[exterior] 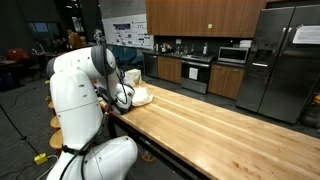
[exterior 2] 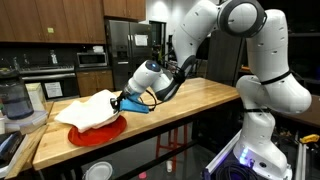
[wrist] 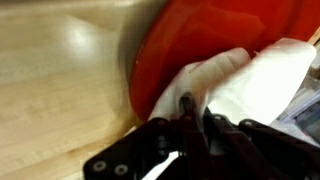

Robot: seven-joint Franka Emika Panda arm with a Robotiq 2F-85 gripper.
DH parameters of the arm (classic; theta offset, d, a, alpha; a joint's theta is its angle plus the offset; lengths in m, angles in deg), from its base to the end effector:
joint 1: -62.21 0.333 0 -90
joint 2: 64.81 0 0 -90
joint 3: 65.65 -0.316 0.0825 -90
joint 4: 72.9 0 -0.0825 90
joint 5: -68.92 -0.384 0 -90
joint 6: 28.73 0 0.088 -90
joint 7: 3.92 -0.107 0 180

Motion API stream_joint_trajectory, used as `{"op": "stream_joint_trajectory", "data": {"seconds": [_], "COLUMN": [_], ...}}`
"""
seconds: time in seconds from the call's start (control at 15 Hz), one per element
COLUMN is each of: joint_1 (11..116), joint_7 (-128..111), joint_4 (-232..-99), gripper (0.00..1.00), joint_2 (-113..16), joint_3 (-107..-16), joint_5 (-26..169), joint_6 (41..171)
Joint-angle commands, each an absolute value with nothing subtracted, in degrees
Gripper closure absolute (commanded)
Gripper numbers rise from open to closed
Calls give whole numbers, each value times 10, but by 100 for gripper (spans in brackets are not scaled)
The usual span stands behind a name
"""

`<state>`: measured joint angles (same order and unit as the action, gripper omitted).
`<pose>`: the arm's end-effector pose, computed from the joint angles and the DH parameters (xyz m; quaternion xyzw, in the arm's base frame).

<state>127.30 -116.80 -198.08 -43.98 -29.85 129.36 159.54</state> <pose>0.4441 0.3653 0.2961 -0.9281 0.1165 -0.2879 0.2055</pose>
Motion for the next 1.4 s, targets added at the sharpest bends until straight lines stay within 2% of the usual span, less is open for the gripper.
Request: {"op": "stream_joint_trajectory", "data": {"seconds": [0.0, 0.2, 0.53, 1.33], "joint_1": [1332, 1368, 1397, 1334], "joint_7": [-1208, -1243, -1269, -1234], "joint_4": [-1923, -1902, -1917, -1994], "gripper": [98, 98, 98, 98], "joint_2": [-419, -404, -397, -447], "joint_3": [-212, -163, -141, -248], "joint_5": [1293, 1300, 1296, 1227], "joint_6": [1559, 1532, 1514, 1500]}}
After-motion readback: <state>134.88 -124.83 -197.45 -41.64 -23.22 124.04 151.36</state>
